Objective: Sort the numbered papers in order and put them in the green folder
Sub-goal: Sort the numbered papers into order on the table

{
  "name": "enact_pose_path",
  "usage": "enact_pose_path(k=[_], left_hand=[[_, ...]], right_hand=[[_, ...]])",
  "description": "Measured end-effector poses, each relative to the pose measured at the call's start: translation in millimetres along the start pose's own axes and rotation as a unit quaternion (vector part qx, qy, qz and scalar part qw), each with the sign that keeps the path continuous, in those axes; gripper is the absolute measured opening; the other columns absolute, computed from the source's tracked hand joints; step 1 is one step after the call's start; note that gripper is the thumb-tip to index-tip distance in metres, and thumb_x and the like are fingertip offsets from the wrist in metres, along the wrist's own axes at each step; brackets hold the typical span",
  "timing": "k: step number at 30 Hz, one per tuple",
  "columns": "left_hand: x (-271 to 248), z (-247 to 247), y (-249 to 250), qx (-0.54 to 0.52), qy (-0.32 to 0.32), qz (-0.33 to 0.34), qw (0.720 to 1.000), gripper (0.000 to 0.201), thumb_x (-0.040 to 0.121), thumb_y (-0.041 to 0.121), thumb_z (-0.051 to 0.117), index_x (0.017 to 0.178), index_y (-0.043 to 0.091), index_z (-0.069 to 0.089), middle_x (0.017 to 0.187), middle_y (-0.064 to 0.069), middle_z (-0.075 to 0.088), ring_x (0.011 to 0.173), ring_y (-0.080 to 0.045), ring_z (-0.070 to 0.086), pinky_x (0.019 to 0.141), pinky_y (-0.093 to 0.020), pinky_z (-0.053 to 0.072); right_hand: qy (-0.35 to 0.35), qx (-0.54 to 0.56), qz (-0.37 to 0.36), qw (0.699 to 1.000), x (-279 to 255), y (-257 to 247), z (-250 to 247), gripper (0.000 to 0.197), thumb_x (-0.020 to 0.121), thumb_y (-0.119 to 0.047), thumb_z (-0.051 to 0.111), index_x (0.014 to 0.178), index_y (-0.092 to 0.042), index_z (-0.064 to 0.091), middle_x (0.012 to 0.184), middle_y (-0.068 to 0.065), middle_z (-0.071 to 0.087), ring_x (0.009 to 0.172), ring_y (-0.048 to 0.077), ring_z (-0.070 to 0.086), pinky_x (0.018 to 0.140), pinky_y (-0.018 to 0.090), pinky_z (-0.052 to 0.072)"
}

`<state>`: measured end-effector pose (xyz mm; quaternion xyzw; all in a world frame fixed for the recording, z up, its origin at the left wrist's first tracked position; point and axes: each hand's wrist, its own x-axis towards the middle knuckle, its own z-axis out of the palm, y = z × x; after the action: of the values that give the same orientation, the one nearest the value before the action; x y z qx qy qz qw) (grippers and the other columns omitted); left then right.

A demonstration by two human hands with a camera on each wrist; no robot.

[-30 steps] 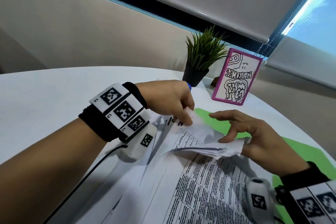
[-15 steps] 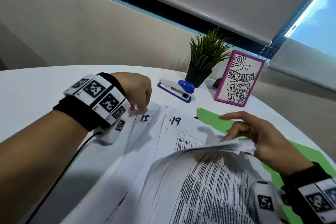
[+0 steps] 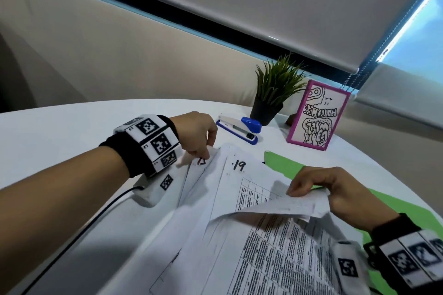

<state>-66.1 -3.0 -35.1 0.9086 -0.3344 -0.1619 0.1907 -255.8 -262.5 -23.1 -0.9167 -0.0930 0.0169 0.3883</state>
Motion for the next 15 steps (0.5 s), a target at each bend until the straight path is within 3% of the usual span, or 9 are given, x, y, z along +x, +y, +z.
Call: enact_pose_path(k=[4,8,12,15], left_hand=[[-6.0,-3.5,10.0,0.05,0.015,0.032,0.998,0.025,0.076,0.02,0.08,0.086,0.019,0.057,0.078,-0.001,0.067,0.059,-0.006,0.055,0.049,-0.019,0.038],[-8.3,-8.9,19.0,0.092,0.04,0.046,0.994,0.027,0.075,0.034,0.079,0.081,0.02,0.056,0.084,-0.001,0.064,0.074,-0.014,0.052,0.056,-0.023,0.038],[-9.3,-11.5,23.0,0.112,0.061,0.041,0.991,0.035,0.077,0.035,0.076,0.059,0.019,0.051,0.063,0.005,0.055,0.061,-0.011,0.048,0.054,-0.023,0.034],[-12.7,-10.8,26.3,0.14,0.073,0.029,0.987,0.043,0.082,0.042,0.07,0.055,0.015,0.05,0.055,0.005,0.048,0.054,-0.009,0.042,0.052,-0.023,0.03]], right_hand=[[0.0,0.012,-0.003,1.0,-4.9,-3.0,6.8,0.028,0.072,0.017,0.074,0.066,-0.01,0.07,0.091,0.006,0.074,0.088,0.018,0.07,0.075,0.02,0.052],[0.005,0.021,-0.006,1.0,-7.7,-7.8,3.7,0.026,0.072,0.007,0.074,0.063,-0.017,0.068,0.094,0.006,0.075,0.093,0.013,0.07,0.075,0.017,0.051],[-0.016,-0.018,0.005,1.0,-5.7,-5.8,2.9,0.027,0.074,0.009,0.074,0.067,-0.017,0.07,0.094,0.001,0.075,0.091,0.011,0.069,0.076,0.015,0.049],[-0.014,-0.027,0.006,1.0,-5.8,-4.6,2.2,0.03,0.073,0.006,0.074,0.066,-0.022,0.069,0.093,0.001,0.075,0.09,0.015,0.07,0.077,0.021,0.051]])
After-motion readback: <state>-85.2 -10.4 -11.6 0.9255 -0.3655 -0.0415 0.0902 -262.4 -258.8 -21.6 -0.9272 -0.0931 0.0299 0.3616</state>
